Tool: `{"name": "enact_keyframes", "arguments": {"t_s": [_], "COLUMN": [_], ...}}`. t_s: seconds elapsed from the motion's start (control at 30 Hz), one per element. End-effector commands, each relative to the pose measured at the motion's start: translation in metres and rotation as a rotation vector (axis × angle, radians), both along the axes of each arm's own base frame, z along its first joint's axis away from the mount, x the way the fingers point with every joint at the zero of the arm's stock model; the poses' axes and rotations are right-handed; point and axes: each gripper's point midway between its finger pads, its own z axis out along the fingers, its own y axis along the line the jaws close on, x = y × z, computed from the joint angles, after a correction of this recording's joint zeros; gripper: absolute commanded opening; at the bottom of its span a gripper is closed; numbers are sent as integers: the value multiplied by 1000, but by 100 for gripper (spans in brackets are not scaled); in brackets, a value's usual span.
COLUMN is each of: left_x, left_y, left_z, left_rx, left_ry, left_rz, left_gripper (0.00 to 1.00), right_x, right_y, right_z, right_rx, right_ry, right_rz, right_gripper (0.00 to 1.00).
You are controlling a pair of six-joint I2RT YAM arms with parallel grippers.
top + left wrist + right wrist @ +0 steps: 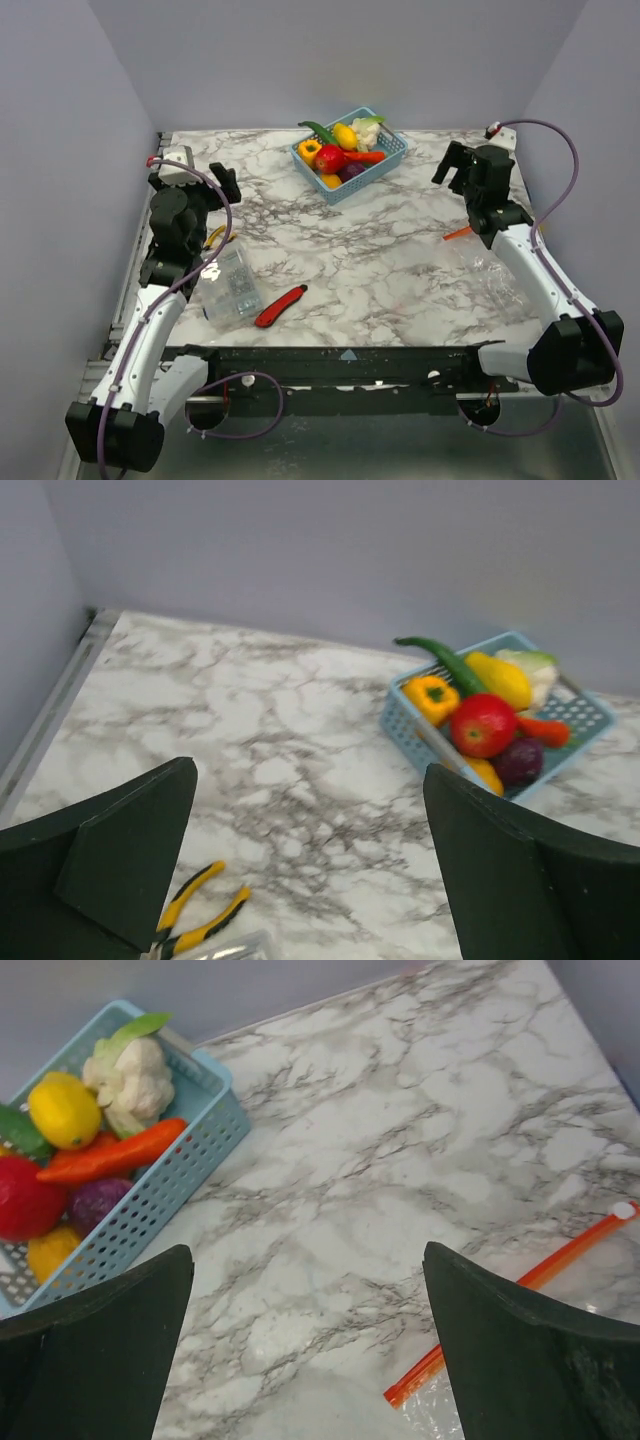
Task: Place the food in the zip-top bag and seal the zipper
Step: Pick up the zipper food storage bag at the center of the board.
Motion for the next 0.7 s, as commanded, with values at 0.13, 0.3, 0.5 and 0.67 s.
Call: {"name": "enact_keyframes", "arguments": {"t_s": [0.13, 0.3, 0.5, 0.67], "left_x": [-24, -27, -28, -30], "left_y": [-67, -88, -93, -97], "left_z": [67, 66, 62, 64], "left_rx": [4, -9, -16, -22], "left_ry": [-181, -168, -157, -162], "left_rz": [-324, -422, -447, -468], "left_gripper": [99, 99, 99, 99], "right_x": [-5, -6, -11, -14], "right_y": [-54, -69, -84, -100], "right_z": [-23, -62, -110, -133], "right_rx": [-128, -131, -184, -235], "right_ry": [121, 268, 442, 533], "right_rz": [-312, -479, -635, -744], "right_gripper": [100, 100, 100, 100]}}
